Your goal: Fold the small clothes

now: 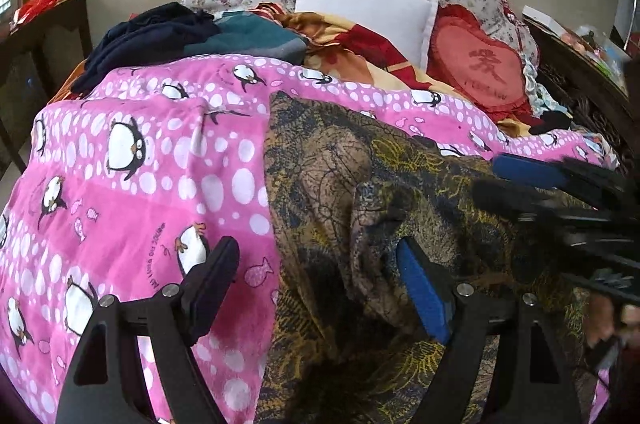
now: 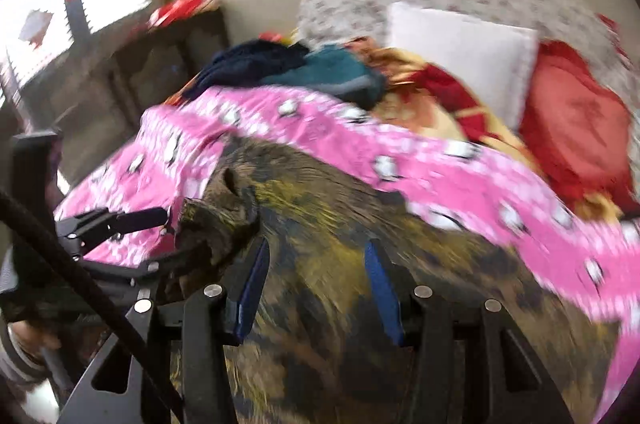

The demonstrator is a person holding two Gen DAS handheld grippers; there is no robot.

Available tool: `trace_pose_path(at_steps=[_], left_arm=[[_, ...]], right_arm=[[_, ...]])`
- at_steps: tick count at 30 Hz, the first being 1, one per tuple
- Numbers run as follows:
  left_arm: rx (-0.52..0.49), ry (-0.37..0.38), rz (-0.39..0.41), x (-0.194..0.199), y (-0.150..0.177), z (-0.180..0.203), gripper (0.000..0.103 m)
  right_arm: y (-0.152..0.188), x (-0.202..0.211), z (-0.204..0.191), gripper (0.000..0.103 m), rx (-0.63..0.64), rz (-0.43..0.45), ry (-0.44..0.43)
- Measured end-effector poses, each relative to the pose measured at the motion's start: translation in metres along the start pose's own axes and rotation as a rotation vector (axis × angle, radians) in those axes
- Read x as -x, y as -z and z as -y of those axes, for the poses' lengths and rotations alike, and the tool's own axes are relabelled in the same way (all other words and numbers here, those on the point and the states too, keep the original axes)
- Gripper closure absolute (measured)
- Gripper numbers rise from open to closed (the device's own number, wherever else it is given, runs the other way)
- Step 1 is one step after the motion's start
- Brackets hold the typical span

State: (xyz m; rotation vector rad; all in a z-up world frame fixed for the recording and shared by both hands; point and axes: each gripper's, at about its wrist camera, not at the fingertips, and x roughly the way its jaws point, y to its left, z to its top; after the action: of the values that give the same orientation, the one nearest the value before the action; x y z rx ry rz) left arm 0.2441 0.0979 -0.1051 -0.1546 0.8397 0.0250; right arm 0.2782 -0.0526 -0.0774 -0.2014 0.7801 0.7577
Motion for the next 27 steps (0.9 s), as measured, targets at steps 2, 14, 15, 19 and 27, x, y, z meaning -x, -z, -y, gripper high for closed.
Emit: trace_pose_path(at_steps=[2,14,15,19,27], left_arm=[[0.006,0.004,-0.006,-0.005,-0.001,-0.003,0.023],[0.085,0.085,0.043,0.009,-0.006,-0.025,0.079],[0.088,0.07,0.053,0.012,-0.005,-0.029,0.079],[0.094,-0.031,-0.018,-0.001,0.008,-0.042,0.071],[0.103,-0.014,0.054,0.026,0.004,-0.042,0.04]], right_arm=[[-0.002,-0.015,-0.005,0.049,0.06,-0.036,0.019],[-0.012,0.01,-0.025,0.101,0.138,0.09,0.146],[-0.017,0.015,-0.022,0.101,0.12,0.12,0.165],[-0.024,-0.005,-0.009,0.101,0.02,0.101,0.196],[0.012,0.018,0.001,0.071,-0.077,0.074,0.127]])
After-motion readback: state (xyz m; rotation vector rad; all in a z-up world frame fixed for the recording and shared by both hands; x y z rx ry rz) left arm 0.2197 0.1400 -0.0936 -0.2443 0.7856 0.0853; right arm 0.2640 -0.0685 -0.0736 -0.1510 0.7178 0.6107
